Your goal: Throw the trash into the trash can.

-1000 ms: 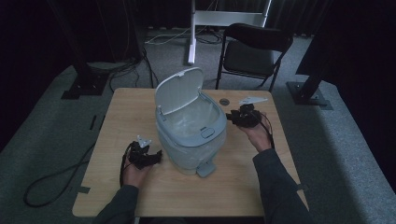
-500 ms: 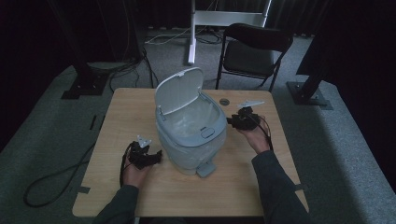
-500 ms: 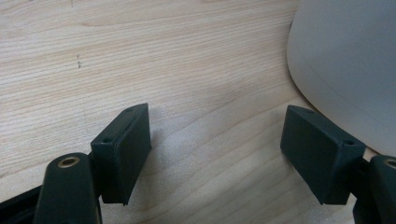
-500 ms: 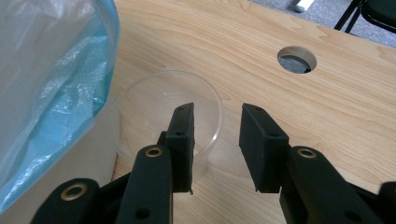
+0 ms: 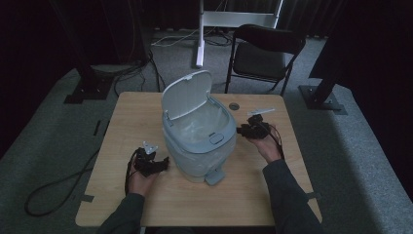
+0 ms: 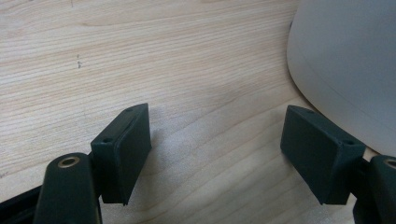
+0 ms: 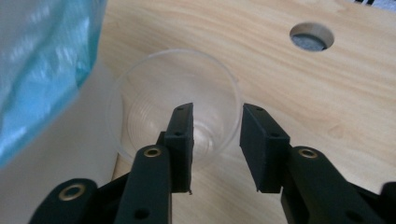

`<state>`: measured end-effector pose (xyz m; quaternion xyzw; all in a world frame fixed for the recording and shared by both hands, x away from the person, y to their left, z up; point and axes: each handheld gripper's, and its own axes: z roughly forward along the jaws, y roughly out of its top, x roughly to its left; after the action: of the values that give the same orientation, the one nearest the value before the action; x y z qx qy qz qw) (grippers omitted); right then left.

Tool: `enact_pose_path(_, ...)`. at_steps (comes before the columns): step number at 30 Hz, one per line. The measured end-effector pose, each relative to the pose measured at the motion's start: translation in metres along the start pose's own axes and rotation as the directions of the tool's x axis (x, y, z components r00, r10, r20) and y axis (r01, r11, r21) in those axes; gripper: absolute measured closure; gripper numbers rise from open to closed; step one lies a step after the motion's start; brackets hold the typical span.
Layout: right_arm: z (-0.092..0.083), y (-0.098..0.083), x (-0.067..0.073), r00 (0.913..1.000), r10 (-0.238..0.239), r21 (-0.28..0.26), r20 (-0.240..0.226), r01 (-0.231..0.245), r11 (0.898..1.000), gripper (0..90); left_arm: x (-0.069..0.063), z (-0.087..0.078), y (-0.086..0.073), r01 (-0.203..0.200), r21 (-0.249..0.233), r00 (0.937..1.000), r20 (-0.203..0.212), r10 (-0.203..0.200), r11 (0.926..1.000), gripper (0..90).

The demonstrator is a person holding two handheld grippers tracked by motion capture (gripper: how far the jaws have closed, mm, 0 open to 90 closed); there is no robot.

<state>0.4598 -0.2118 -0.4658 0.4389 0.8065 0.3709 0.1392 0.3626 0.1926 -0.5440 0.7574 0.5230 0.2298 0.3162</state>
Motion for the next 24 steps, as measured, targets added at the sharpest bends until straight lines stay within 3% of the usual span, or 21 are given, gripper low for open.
enact_pose_path(13,-0.014,-0.026,0.006,0.9988,-0.044,0.031,-0.022,0.044,0.999,79.2,0.000,0.000,0.000,0.000,0.000,1.0000,0.000,0.000,1.0000,24.3)
enact_pose_path(17,-0.016,-0.028,0.006,0.9981,-0.056,0.030,-0.024,0.057,0.998,85.5,0.000,0.000,0.000,0.000,-0.001,1.0000,0.000,0.000,1.0000,24.3)
enact_pose_path(24,-0.023,-0.030,0.006,0.9982,-0.060,-0.004,-0.008,0.060,0.998,85.9,0.000,0.000,0.000,-0.001,0.000,1.0000,0.000,0.001,1.0000,24.3)
